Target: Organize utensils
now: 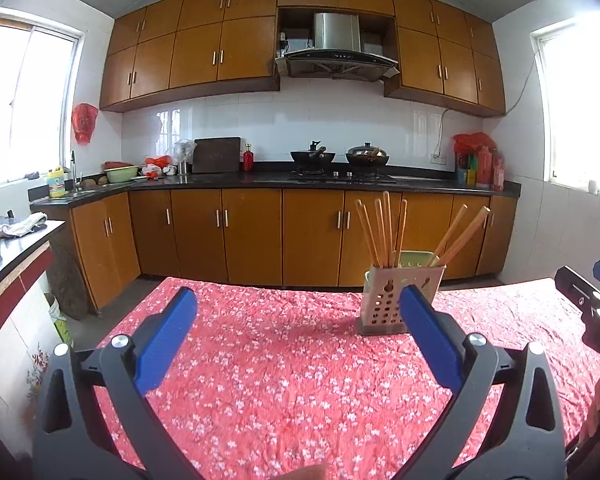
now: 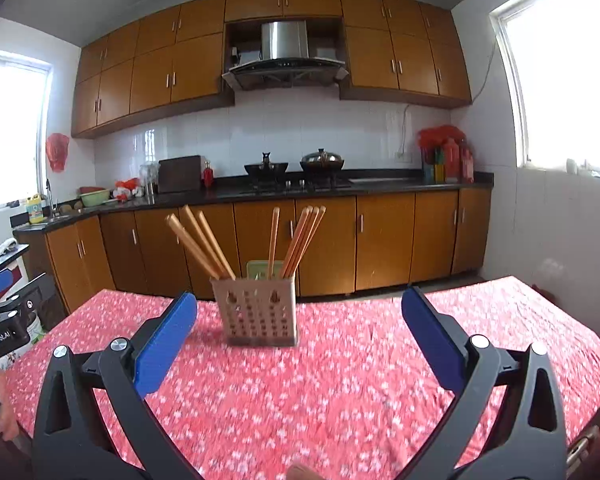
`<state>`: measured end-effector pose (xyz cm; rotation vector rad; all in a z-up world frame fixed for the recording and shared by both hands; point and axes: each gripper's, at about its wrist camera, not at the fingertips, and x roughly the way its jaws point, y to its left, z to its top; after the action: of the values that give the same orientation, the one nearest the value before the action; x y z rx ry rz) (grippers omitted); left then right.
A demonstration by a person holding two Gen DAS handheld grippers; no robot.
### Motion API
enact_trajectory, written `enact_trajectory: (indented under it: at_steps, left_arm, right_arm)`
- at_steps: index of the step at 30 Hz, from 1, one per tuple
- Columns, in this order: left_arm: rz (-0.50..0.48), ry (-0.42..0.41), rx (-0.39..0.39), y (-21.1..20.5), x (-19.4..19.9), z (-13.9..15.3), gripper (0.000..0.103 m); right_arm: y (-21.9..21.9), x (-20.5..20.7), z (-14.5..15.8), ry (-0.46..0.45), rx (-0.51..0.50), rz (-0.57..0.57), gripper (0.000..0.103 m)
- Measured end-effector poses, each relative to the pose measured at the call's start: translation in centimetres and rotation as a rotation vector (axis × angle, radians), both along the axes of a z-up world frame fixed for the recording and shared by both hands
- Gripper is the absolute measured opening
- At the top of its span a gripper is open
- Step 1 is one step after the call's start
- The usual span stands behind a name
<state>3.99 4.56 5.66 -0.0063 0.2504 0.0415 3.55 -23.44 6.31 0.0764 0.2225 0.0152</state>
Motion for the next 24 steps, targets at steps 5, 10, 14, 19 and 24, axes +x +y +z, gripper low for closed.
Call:
enact_trajectory:
  at_steps: [5,10,14,19,24]
  left_arm:
    - [0.009,0.031,0.020,-0.4,-1.3,-2.1,0.099]
    - [-0.002,0.062,0.006,-0.3,-2.3,-4.2,0.099]
    - [-0.006,0.081,0.021,-0.6,-2.7,-5.3,0.099]
    - [-0.016,0.089,0.061,-1.4,-3.1,-6.5,0.099]
    - [-0.032,0.096,0.079,-2.2,-3.2,-7.2,0.099]
  right_arm:
    - [1.2,-1.6,-2.2,0.021,-0.038,0.034,0.101]
    - [1.6,-2.8,-3.9,0.033,-0.058,0.034,0.101]
    - [1.5,-3.1,-5.3,0.056,-0.052,0.004,0.101]
    - [1.3,-3.5,-6.8,0.090,-0.042,-0.011,0.101]
    - [1.4,-3.6,-7.5,0.109,-0.041,-0.006,0.101]
